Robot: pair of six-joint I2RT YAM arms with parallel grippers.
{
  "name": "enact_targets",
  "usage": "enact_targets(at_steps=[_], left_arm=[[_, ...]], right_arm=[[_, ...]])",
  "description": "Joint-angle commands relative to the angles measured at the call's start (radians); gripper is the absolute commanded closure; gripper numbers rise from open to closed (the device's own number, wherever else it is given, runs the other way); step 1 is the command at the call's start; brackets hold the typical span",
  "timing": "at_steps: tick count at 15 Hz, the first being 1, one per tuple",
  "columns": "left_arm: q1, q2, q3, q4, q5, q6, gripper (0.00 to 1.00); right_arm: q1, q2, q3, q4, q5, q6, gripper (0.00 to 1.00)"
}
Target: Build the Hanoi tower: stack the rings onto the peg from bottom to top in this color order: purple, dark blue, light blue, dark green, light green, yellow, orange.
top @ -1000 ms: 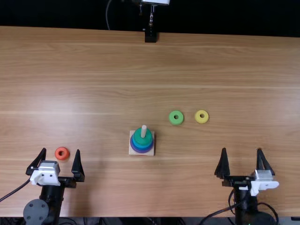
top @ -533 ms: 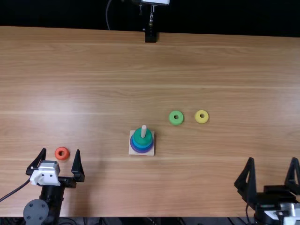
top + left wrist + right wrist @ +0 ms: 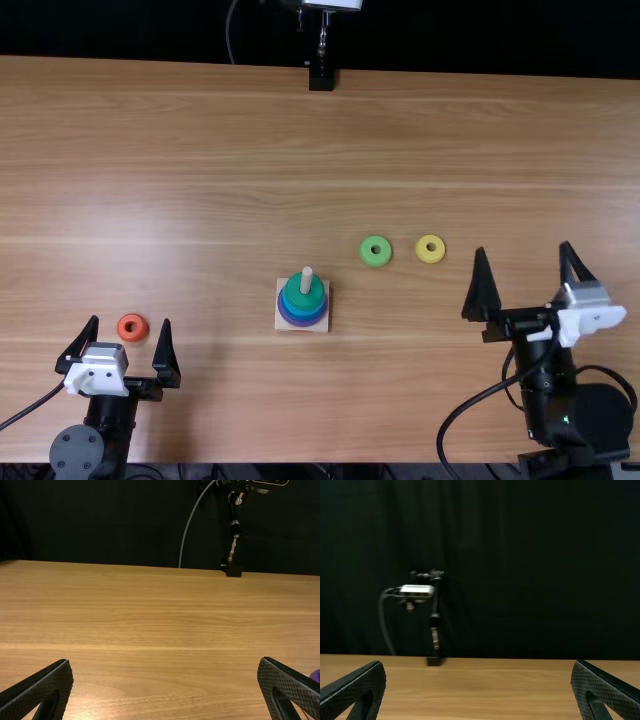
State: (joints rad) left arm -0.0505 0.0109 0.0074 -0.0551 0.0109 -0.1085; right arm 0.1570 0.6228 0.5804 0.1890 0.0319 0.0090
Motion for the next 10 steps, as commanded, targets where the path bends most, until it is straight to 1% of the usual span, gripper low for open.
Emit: enact_targets(at_steps=[1,2,3,4,5,8,9,10], left_arm=[[0.008,-0.011,-0.007,-0.037,0.015,0.004,0.0],[0.008,-0.011,-0.007,-0.037,0.013,0.004,0.0],[0.008,-0.011,-0.007,-0.037,0.015,0.004,0.0],[0.008,-0.011,-0.007,-0.037,0.015,0.004,0.0],[0.008,-0.011,-0.007,-0.037,0.015,0.004,0.0],[0.008,-0.011,-0.007,-0.037,0.015,0.004,0.0],[0.008,-0.011,-0.007,-0.037,0.015,0.004,0.0],[0.008,-0.011,-0.007,-0.037,0.015,0.004,0.0]], right_arm=[[0.035,0.031,0.085,-0.012,-0.015,0.013,0.0],[0.052,0.117,0.111,-0.061,-0.019,0.011,0.0],[0.055,0.207,0.139,-0.128,-0.015,0.009,0.0],[0.055,0.281,0.174,-0.197,-0.021,0.009,0.0],[0.055,0.338,0.208,-0.271,-0.019,0.013,0.0],[0.055,0.519,0.343,-0.534,-0.019,0.017,0.0],[0.056,0.569,0.368,-0.612,-0.021,0.009,0.0],[0.069,0.62,0.414,-0.65,-0.021,0.006,0.0]])
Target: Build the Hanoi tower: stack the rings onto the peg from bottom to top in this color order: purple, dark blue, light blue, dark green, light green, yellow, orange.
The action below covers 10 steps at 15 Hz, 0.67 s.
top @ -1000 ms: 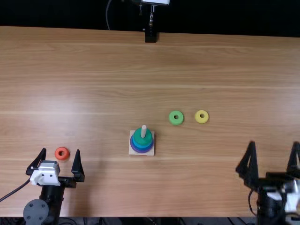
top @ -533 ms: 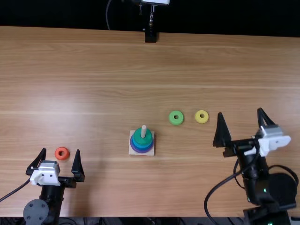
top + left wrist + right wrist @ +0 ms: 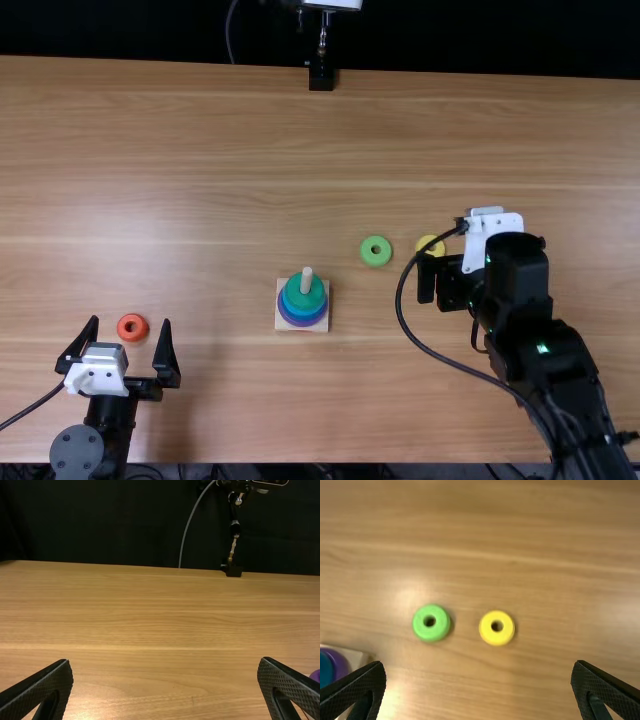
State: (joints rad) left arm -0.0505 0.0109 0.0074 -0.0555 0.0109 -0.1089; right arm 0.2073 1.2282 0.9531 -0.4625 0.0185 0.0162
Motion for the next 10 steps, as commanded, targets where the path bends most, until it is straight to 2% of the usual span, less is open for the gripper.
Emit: enact_targets(at_steps=[1,5,10], left_arm=[[0.008,-0.011,-0.007,-0.037,0.015,0.004,0.0],[0.008,-0.011,-0.007,-0.037,0.015,0.004,0.0],[0.008,-0.011,-0.007,-0.037,0.015,0.004,0.0]], right_arm=[[0.026,0.062,0.072,-0.006,-0.009,0.0,0.0],[0.11,0.229,0.179,0.005,-0.007,0.002,0.0],[0.139,0.453,0.303,-0.001,-0.011,0.002,0.0]])
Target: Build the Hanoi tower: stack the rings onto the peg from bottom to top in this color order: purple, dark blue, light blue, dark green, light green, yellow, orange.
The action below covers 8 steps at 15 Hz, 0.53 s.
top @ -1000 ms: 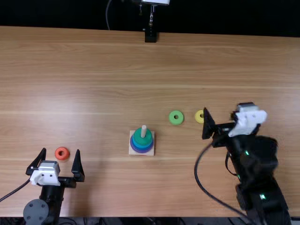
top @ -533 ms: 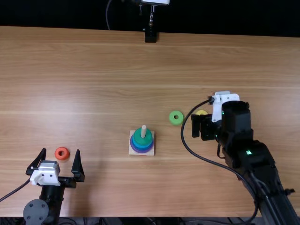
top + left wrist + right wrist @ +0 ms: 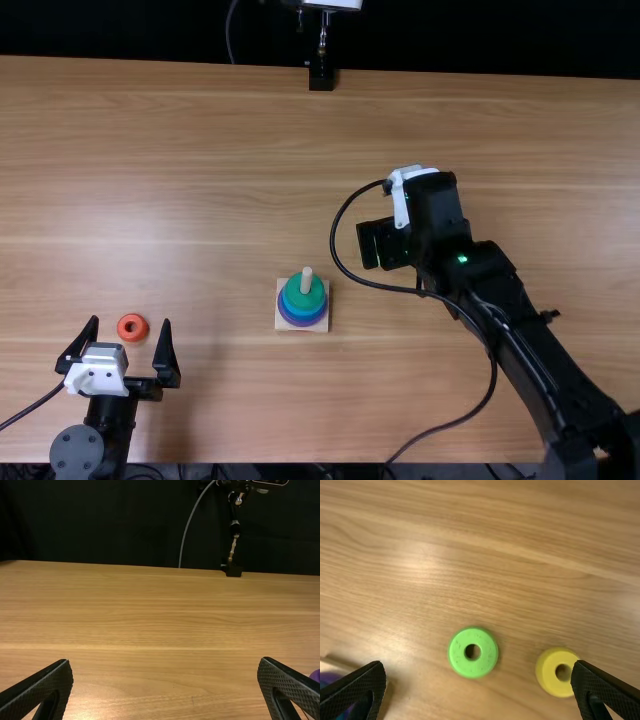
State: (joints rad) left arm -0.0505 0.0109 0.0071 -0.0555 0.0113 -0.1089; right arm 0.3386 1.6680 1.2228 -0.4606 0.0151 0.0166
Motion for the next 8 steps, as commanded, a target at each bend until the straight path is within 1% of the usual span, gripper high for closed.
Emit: enact_targets(at_steps=[1,3,8], left_arm=[[0.008,-0.011,-0.007,-0.037,0.015,0.004,0.0],[0.008,-0.011,-0.007,-0.037,0.015,0.004,0.0],[0.008,-0.011,-0.007,-0.037,0.015,0.004,0.0]], right_arm=[[0.008,0.053,0.052,-0.002,-0.013,0.004,0.0],[0.008,0.116,0.08,-0.006,-0.015,0.004,0.0],[0.01,0.202,0.11,-0.019,-0.013,0.004,0.0]])
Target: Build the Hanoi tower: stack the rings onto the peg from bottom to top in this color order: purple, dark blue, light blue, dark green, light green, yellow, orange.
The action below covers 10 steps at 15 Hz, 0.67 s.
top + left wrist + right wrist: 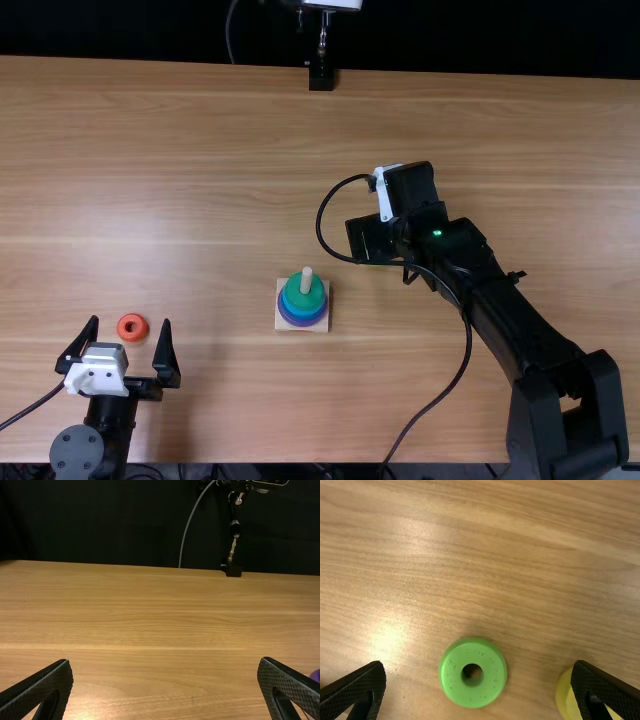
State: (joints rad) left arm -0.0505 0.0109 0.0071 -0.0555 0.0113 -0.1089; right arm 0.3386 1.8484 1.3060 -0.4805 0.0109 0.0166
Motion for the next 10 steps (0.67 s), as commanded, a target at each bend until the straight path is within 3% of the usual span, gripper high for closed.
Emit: enact_targets(at_steps=[1,10], left_arm=[[0.008,-0.011,-0.007,-0.037,0.015,0.004,0.0],[0.008,-0.011,-0.007,-0.037,0.015,0.004,0.0]], right_arm=[[0.011,0.035,0.03,-0.021,-0.009,0.004,0.0],[0.03,0.169,0.121,-0.113,-0.009,0.005,0.0]])
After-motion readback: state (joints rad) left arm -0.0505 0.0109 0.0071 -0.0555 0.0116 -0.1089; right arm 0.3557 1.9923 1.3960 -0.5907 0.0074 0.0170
